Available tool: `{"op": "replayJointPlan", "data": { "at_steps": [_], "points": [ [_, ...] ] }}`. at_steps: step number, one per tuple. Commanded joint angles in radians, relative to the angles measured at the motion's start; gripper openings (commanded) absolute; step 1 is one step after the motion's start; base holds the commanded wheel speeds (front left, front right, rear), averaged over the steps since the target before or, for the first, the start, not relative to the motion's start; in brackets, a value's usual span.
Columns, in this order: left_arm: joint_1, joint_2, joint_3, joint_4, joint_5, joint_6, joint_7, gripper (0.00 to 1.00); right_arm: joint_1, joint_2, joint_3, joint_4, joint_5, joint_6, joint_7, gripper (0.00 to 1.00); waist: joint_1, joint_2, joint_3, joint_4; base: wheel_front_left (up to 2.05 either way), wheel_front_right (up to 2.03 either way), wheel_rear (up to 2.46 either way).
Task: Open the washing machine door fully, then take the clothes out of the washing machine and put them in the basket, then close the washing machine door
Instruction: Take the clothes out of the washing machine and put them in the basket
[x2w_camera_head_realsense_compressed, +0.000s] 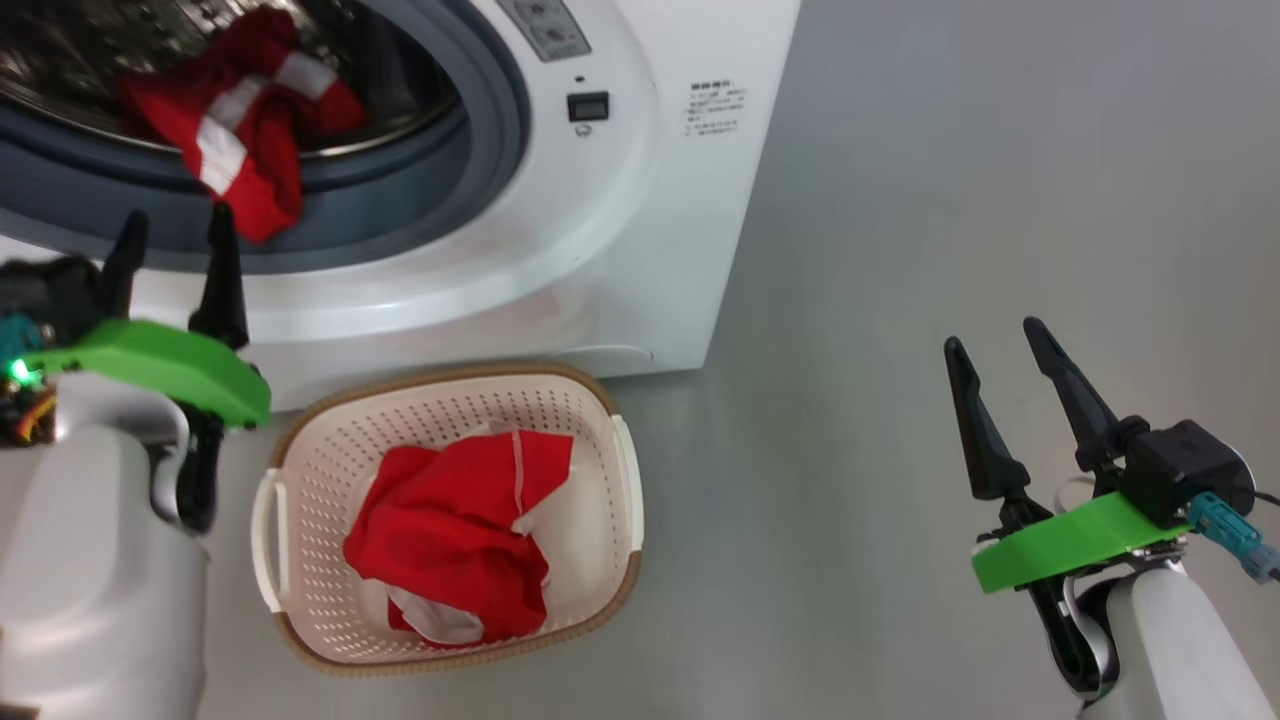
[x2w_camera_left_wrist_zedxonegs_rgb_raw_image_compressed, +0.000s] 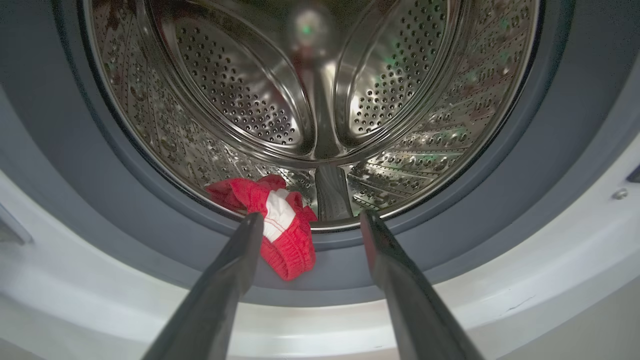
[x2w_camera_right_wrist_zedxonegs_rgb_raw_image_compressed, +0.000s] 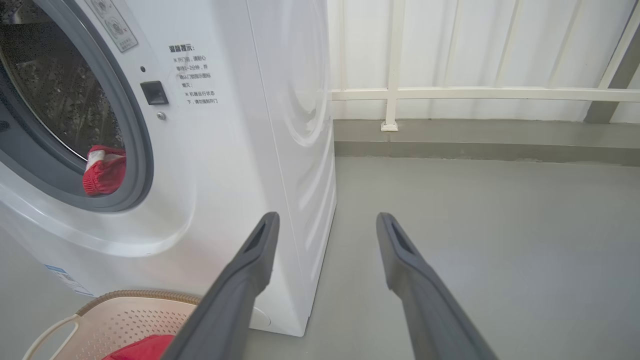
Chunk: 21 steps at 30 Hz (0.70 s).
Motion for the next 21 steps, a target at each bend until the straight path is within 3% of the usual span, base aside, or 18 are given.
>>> {"op": "replayJointPlan", "data": {
  "at_steps": [1,12,21],
  "points": [
    [-0.067,0.051,0.019,0.036,0.015,-0.002,0.01,1.0,-0.022,0.003,0.029,-0.027,-0.002,0.002,-0.005,1.0,0.0,0.0,0.058,-0.036,0.0,0.0,0.0],
    [-0.334,0.1,-0.02,0.374,0.045,0.01,0.046,1.0,-0.087,0.03,0.047,-0.036,-0.006,0.002,-0.005,1.0,0.0,0.0,0.156,-0.092,0.0,0.0,0.0],
    [-0.452,0.171,-0.032,0.528,0.063,0.038,0.04,1.0,-0.129,0.047,0.083,-0.038,-0.007,0.002,-0.005,1.0,0.0,0.0,0.21,-0.138,0.0,0.0,0.0]
  ]
}}
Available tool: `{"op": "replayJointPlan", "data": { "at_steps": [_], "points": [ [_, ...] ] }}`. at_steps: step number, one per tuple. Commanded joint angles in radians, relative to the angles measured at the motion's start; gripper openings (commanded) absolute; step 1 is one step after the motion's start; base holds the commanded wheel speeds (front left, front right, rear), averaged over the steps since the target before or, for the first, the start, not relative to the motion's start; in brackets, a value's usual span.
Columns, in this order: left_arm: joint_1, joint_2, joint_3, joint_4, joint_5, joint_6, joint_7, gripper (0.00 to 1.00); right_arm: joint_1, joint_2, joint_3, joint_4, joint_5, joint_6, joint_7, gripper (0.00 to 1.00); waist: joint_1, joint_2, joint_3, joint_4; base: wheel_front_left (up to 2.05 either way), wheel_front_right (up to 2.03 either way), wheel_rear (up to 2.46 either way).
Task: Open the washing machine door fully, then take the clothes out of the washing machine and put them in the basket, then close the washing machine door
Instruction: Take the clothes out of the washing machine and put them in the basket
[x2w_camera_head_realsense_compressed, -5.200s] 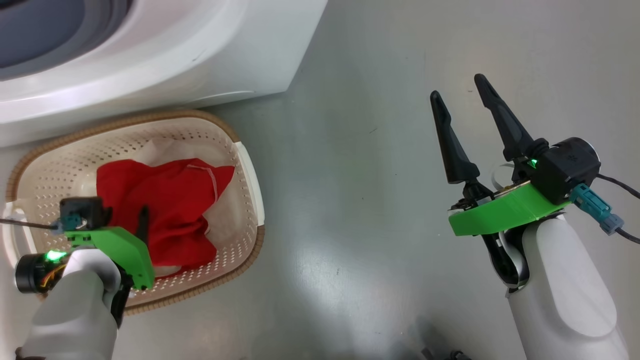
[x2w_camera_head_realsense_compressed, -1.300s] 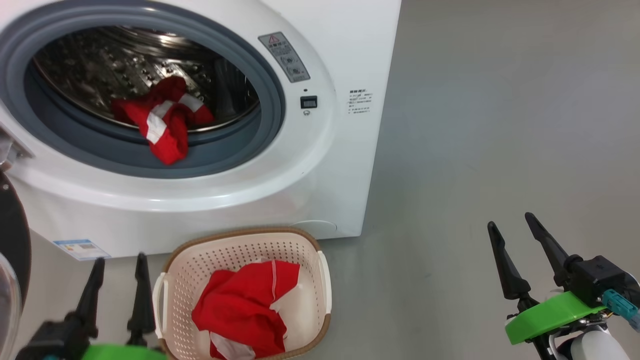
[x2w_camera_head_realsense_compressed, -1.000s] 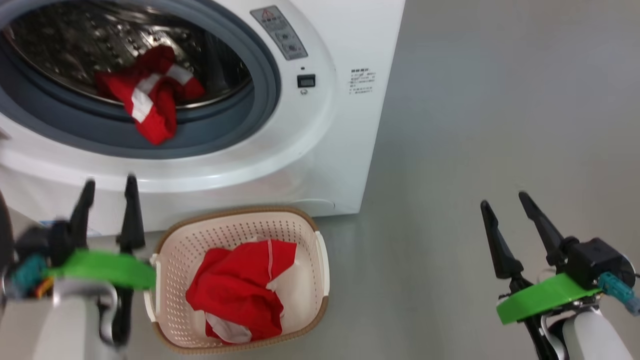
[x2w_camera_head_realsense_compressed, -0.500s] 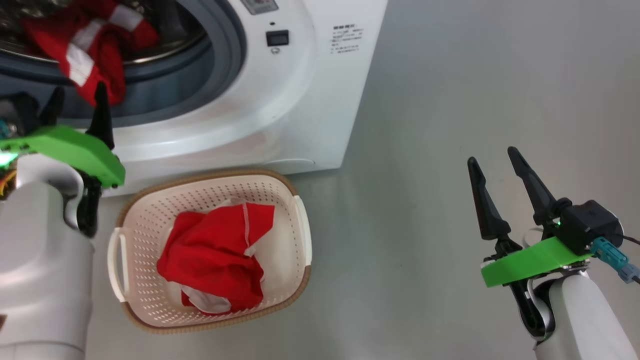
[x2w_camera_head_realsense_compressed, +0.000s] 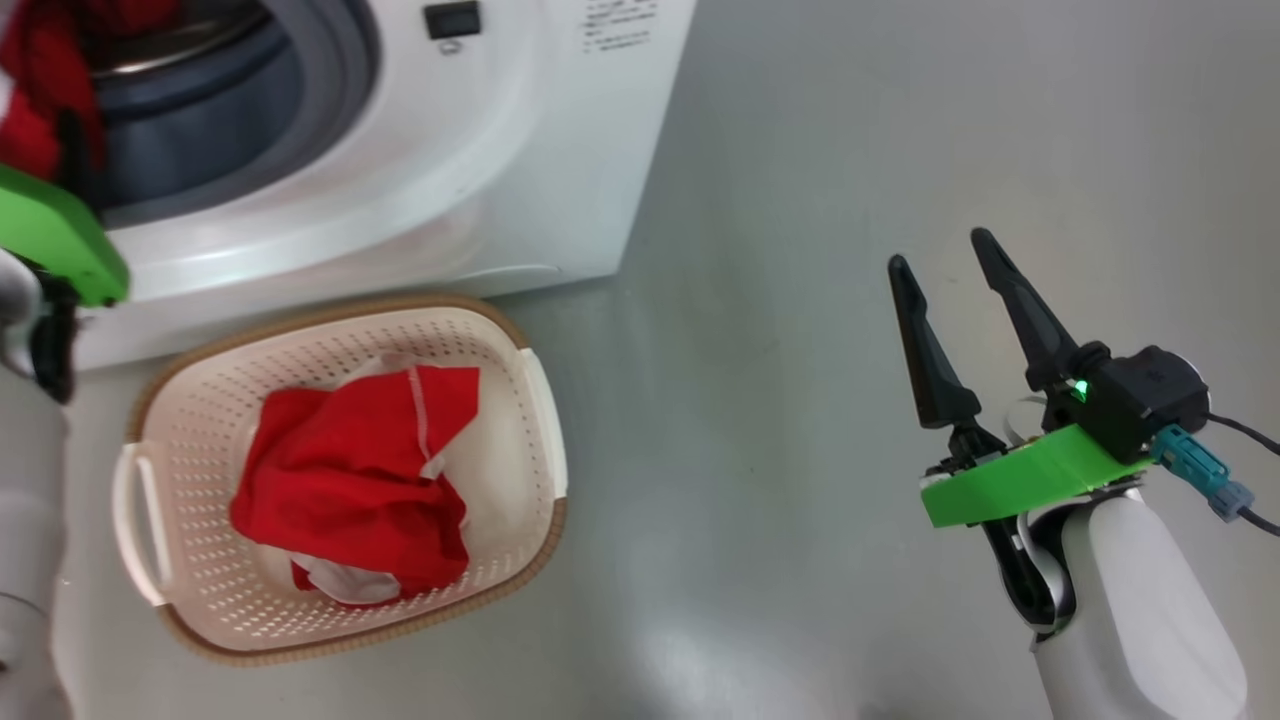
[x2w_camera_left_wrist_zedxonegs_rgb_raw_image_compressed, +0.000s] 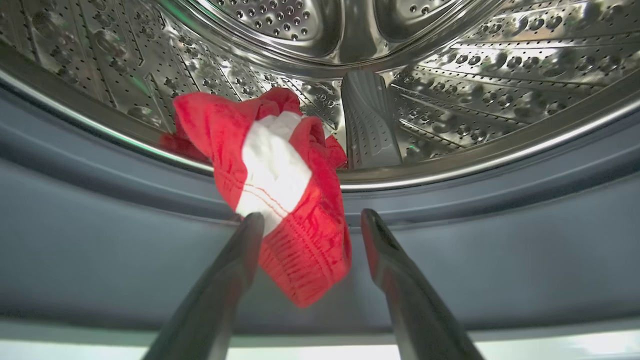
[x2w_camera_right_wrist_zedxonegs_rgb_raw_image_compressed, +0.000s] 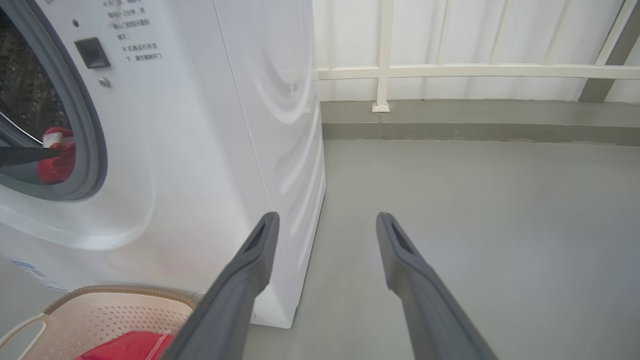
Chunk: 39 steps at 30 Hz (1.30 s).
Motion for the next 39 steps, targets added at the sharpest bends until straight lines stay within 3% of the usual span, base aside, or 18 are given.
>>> {"op": "replayJointPlan", "data": {
  "at_steps": [1,14,15,16,17,28,33,35,39],
  "points": [
    [-0.023,0.06,0.006,-0.006,0.012,0.012,-0.003,1.0,-0.003,0.009,0.024,-0.025,-0.006,0.002,-0.005,1.0,0.0,-0.0001,0.029,-0.026,0.0,0.0,0.0],
    [-0.089,0.115,-0.04,0.079,0.046,0.061,-0.014,0.97,-0.02,0.025,0.05,-0.018,-0.007,0.002,-0.005,1.0,0.0,-0.0001,0.056,-0.051,0.0,0.0,0.0],
    [-0.088,0.116,-0.044,0.082,0.048,0.061,-0.017,0.44,-0.021,0.025,0.051,-0.017,-0.006,0.002,-0.005,1.0,0.0,-0.0001,0.054,-0.051,0.0,0.0,0.0],
    [-0.087,0.115,-0.045,0.084,0.046,0.06,-0.019,0.13,-0.021,0.026,0.051,-0.016,-0.006,0.002,-0.005,1.0,0.0,-0.0001,0.053,-0.051,0.0,0.0,0.0],
    [-0.085,0.114,-0.046,0.086,0.045,0.059,-0.023,0.0,-0.021,0.027,0.051,-0.016,-0.006,0.002,-0.005,1.0,0.0,-0.0001,0.051,-0.05,0.0,0.0,0.0],
    [0.006,0.058,-0.021,0.028,-0.02,0.001,-0.179,0.0,-0.002,0.013,0.036,-0.008,-0.012,0.002,-0.005,1.0,0.0,-0.0001,-0.013,0.01,0.0,0.0,0.0],
    [0.142,0.027,0.018,-0.233,-0.039,-0.016,-0.182,0.0,0.012,0.0,0.027,-0.008,-0.013,0.002,-0.005,1.0,0.0,-0.0001,-0.039,0.052,0.0,0.0,0.0],
    [0.25,0.003,0.052,-0.402,-0.042,-0.021,-0.182,0.0,0.018,-0.007,0.024,-0.008,-0.013,0.002,-0.005,1.0,0.0,-0.0001,-0.053,0.071,0.0,0.0,0.0],
    [0.365,-0.022,0.083,-0.563,-0.033,-0.025,-0.182,0.0,0.025,-0.012,0.021,-0.007,-0.012,0.002,-0.005,1.0,0.0,-0.0001,-0.067,0.085,0.0,0.0,0.0]
  ]
}}
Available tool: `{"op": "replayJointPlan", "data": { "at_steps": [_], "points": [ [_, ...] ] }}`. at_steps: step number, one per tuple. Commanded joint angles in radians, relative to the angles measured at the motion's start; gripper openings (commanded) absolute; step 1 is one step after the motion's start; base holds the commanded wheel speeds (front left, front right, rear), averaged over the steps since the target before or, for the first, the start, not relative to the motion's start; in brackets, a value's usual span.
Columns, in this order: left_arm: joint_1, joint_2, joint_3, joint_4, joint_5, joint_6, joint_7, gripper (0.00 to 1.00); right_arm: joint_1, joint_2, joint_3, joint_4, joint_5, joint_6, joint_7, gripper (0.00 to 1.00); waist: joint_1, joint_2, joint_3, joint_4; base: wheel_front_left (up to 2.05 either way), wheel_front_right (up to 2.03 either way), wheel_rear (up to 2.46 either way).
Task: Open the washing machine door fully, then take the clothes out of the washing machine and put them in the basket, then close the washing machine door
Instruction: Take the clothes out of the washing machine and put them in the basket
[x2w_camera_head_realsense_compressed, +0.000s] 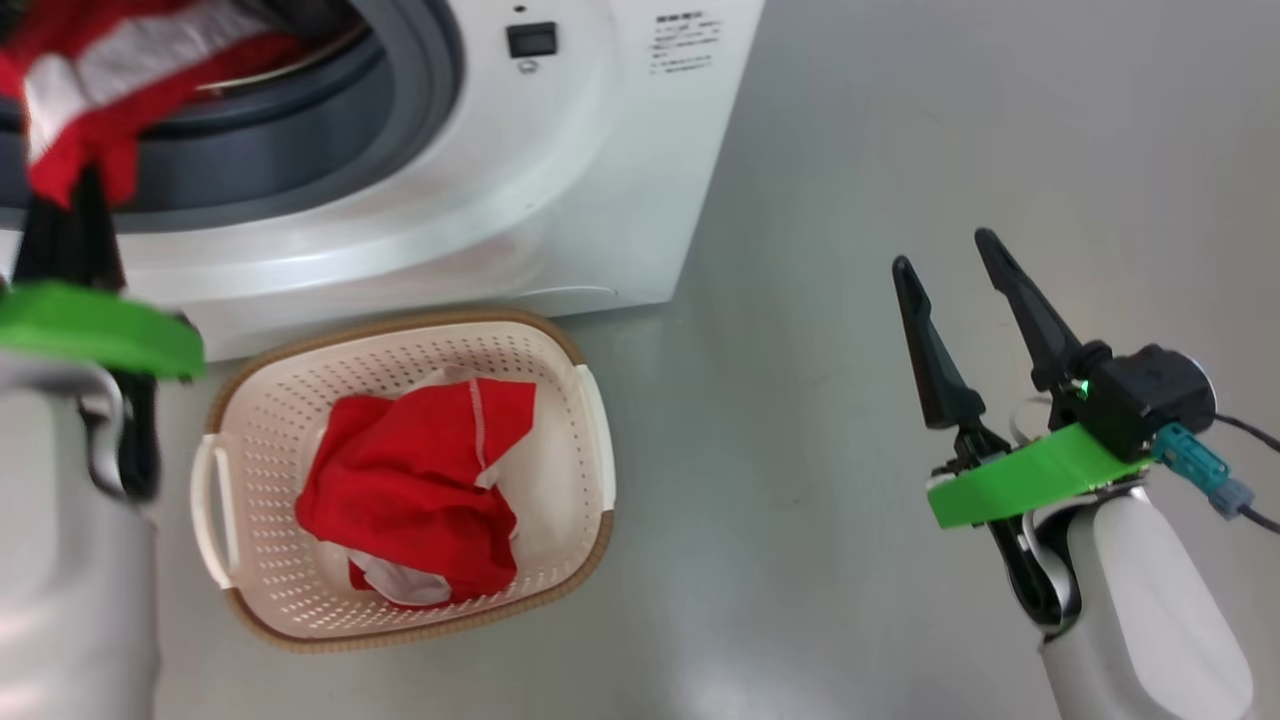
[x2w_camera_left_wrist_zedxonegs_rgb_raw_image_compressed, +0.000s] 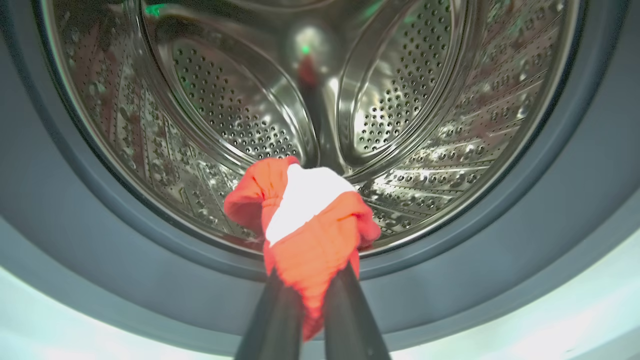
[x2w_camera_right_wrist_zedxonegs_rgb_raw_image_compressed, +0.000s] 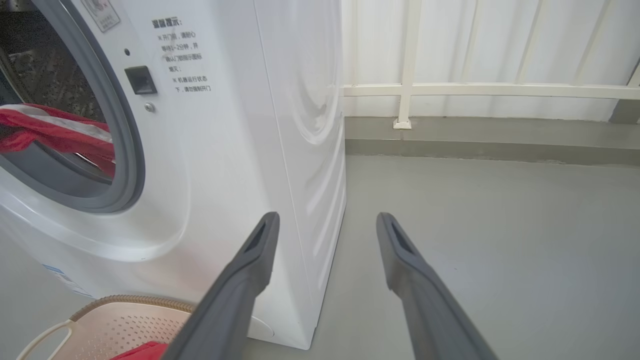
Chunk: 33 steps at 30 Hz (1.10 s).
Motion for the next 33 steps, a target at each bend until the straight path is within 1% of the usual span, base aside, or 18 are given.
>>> {"op": "replayJointPlan", "data": {
  "at_steps": [1,8,17,22,25,27,30,33],
  "points": [
    [0.053,0.031,0.036,-0.082,0.009,-0.005,-0.009,0.0,0.039,-0.005,0.018,-0.021,-0.004,0.002,-0.005,1.0,0.0,-0.0001,-0.023,0.022,0.0,0.0,0.0],
    [0.263,-0.027,0.084,-0.406,0.035,-0.013,-0.009,0.0,0.052,-0.019,0.007,-0.025,-0.001,0.002,-0.005,1.0,0.0,-0.0001,-0.032,0.046,0.0,0.0,0.0],
    [0.451,-0.084,0.112,-0.724,0.068,-0.015,-0.009,0.0,0.059,-0.016,0.006,-0.026,-0.002,0.002,-0.005,1.0,0.0,-0.0001,-0.036,0.051,0.0,0.0,0.0],
    [0.53,-0.11,0.106,-0.895,0.087,-0.003,-0.009,0.0,0.06,-0.016,0.007,-0.025,-0.001,0.002,-0.005,1.0,0.0,-0.0001,-0.036,0.049,0.0,0.0,0.0],
    [0.572,-0.121,0.086,-0.952,0.092,0.003,-0.009,0.0,0.059,-0.016,0.007,-0.025,-0.002,0.002,-0.005,1.0,0.0,-0.0001,-0.035,0.049,0.0,0.0,0.0],
    [0.595,-0.127,0.065,-0.964,0.085,0.004,-0.009,0.0,0.058,-0.016,0.006,-0.025,-0.003,0.002,-0.005,1.0,0.0,-0.0001,-0.034,0.049,0.0,0.0,0.0],
    [0.621,-0.133,0.043,-0.917,0.07,0.007,-0.009,0.0,0.053,-0.015,0.008,-0.026,-0.002,0.002,-0.005,1.0,0.0,-0.0001,-0.029,0.045,0.0,0.0,0.0],
    [0.625,-0.136,0.027,-0.833,0.059,0.007,-0.009,0.0,0.047,-0.013,0.012,-0.026,-0.001,0.002,-0.005,1.0,0.0,-0.0001,-0.023,0.04,0.0,0.0,0.0]
  ]
}}
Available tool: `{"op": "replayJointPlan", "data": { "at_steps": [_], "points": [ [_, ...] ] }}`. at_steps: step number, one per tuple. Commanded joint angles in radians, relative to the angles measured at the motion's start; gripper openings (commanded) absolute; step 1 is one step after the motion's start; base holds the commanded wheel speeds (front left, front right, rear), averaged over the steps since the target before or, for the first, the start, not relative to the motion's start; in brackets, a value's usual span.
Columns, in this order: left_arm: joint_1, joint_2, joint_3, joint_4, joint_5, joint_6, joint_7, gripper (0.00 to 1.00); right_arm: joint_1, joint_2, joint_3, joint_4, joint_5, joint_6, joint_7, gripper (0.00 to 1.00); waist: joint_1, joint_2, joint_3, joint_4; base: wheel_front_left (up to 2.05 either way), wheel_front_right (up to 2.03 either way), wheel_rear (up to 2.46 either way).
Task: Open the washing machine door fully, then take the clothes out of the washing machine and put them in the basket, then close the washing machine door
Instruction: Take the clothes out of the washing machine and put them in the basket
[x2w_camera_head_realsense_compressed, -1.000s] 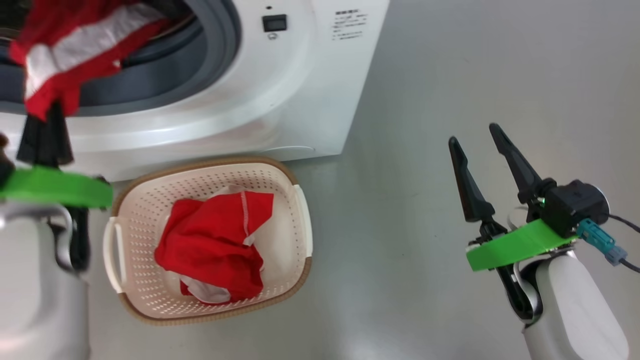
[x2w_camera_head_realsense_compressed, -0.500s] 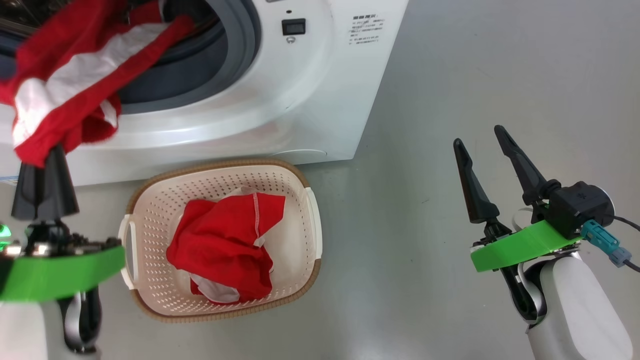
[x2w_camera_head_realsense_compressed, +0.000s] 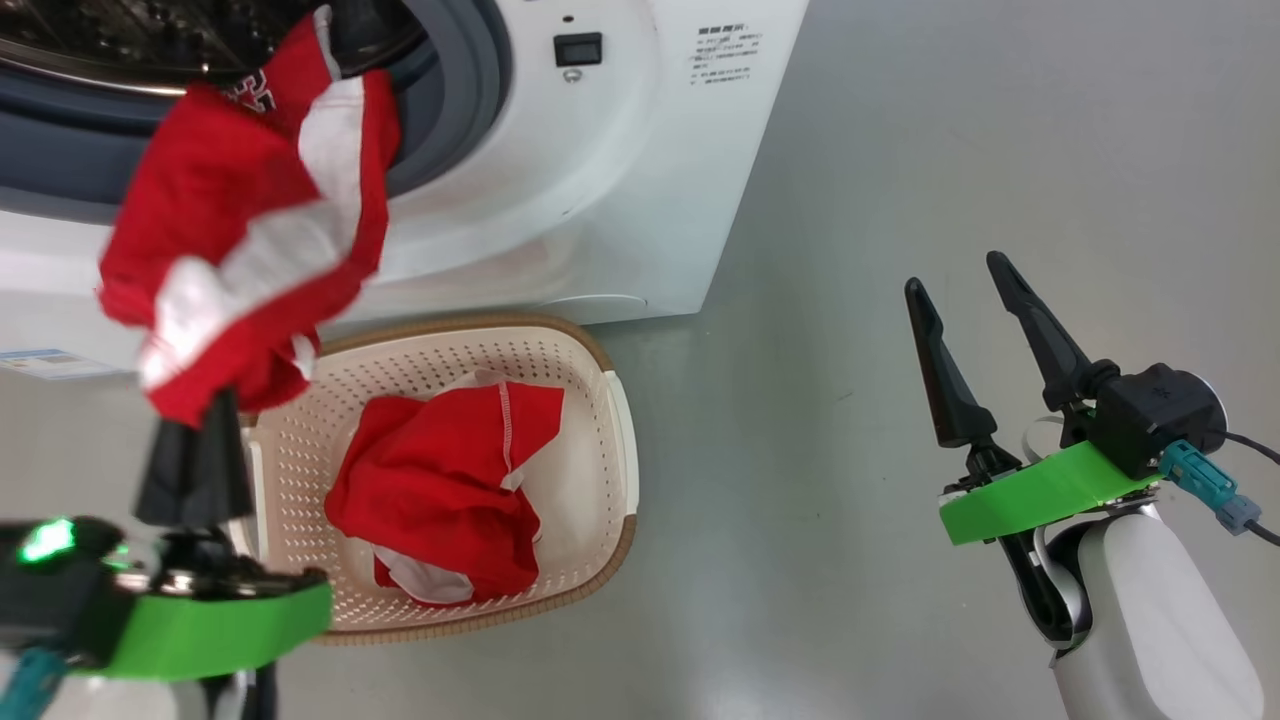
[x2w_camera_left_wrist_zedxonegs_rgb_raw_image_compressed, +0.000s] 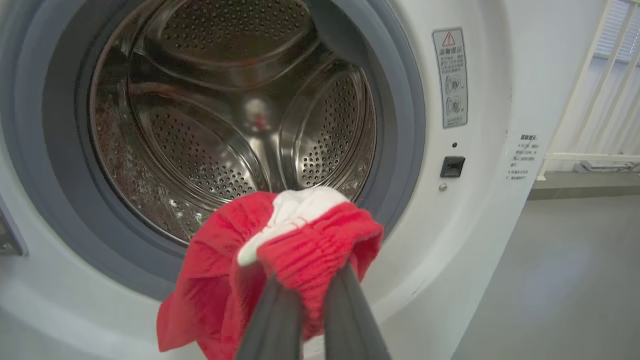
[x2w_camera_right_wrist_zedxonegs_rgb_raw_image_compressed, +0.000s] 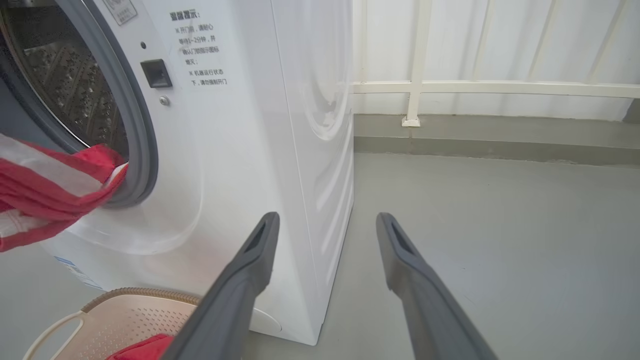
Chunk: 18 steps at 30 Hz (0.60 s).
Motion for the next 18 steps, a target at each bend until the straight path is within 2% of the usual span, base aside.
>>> {"op": "replayJointPlan", "data": {
  "at_steps": [1,12,18],
  "points": [
    [0.007,0.009,0.021,0.029,-0.012,0.005,-0.005,0.0,0.01,0.007,0.019,-0.025,-0.001,0.002,-0.005,1.0,0.0,0.0,0.006,-0.004,0.0,0.0,0.0],
    [-0.124,0.017,-0.022,0.493,0.004,-0.014,-0.005,0.0,-0.007,0.014,0.022,-0.03,0.0,0.002,-0.005,1.0,0.0,0.0,0.041,-0.027,0.0,0.0,0.0],
    [-0.23,0.023,-0.095,0.767,0.049,-0.02,-0.005,0.0,-0.021,0.019,0.022,-0.033,-0.001,0.002,-0.005,1.0,0.0,0.0,0.063,-0.04,0.0,0.0,0.0]
  ]
}}
